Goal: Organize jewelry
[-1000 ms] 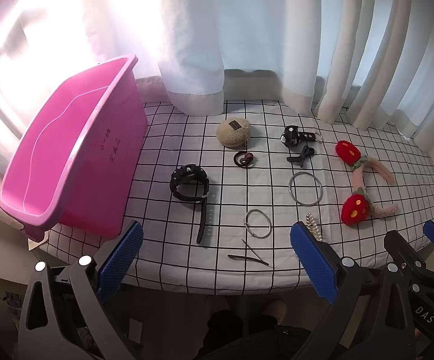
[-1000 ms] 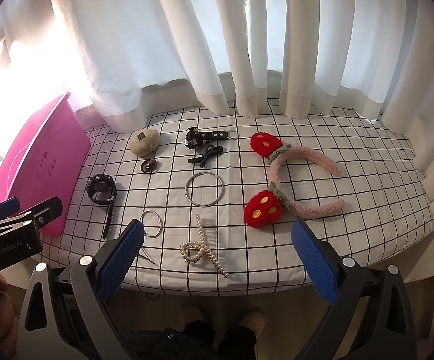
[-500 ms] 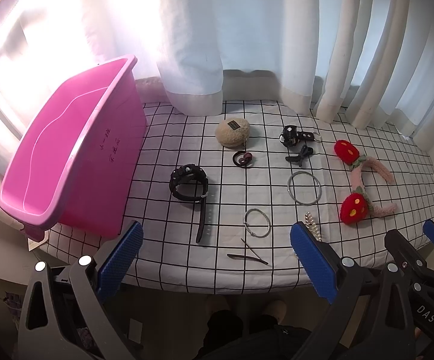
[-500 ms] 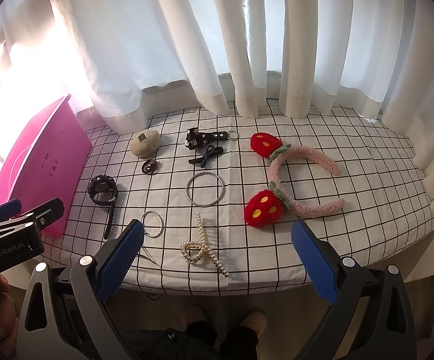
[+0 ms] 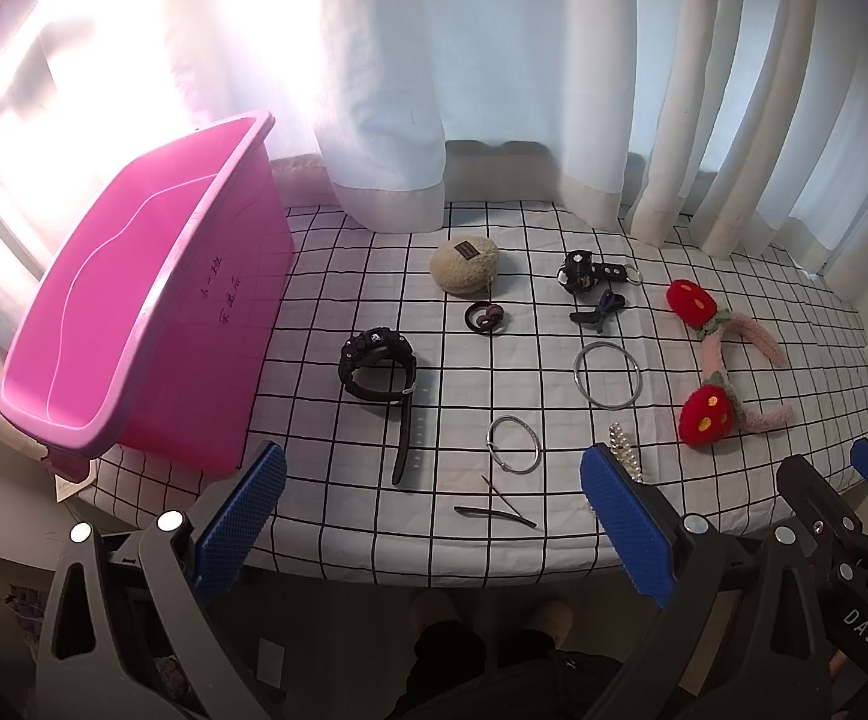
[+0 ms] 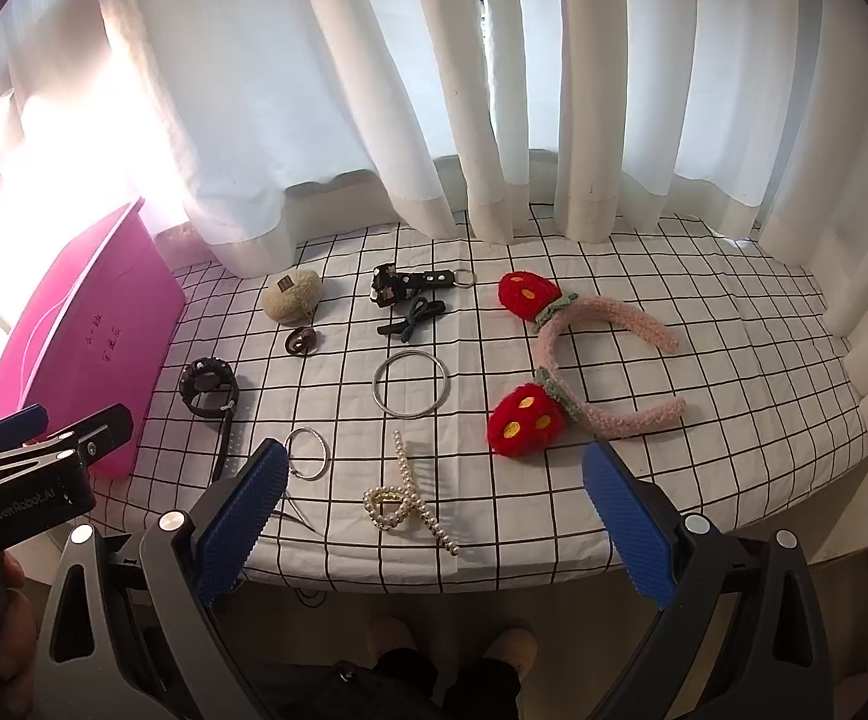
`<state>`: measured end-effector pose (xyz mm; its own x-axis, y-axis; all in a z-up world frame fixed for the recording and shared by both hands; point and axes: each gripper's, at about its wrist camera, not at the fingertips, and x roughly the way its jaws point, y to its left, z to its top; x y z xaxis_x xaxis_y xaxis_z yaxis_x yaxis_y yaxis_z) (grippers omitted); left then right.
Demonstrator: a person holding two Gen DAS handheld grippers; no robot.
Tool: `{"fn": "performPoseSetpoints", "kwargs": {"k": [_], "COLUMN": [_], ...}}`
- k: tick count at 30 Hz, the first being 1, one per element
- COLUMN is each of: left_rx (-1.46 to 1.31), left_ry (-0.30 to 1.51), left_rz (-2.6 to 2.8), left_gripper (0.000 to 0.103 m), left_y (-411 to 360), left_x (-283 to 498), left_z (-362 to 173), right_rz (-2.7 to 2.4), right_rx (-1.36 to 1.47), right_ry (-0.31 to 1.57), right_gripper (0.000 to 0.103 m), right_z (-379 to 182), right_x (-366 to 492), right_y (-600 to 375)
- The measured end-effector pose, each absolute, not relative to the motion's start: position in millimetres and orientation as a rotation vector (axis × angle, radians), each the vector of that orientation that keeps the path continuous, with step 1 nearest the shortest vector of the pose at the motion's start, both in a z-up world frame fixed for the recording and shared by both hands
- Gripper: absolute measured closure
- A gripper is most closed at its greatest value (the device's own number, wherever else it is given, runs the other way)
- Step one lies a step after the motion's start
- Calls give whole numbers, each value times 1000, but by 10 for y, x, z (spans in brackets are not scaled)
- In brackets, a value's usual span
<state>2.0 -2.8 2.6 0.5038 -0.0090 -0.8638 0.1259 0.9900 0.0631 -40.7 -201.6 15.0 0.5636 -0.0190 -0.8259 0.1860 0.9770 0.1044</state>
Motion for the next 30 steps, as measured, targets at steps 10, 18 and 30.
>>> {"fn": "performPoseSetpoints", "kwargs": {"k": [10,18,30], "left_rx": [115,106,17], "left_ry": [1056,1129,1181], "left_rz": [-86,-34,-47], "left_gripper": [6,6,6], "left_y": [-41,165,527], "left_x": [3,40,-61], "left_z": [-8,-433,-1264], "right_rz": [-102,-94,6], "right_rx": [203,228,216], "right_ry": [974,1047,1135], "right_gripper": [9,9,9], "right_z": [89,-301,-1083], "right_x": [-420,-505,-509], "right_y": [-2025,-2134,-2094]}}
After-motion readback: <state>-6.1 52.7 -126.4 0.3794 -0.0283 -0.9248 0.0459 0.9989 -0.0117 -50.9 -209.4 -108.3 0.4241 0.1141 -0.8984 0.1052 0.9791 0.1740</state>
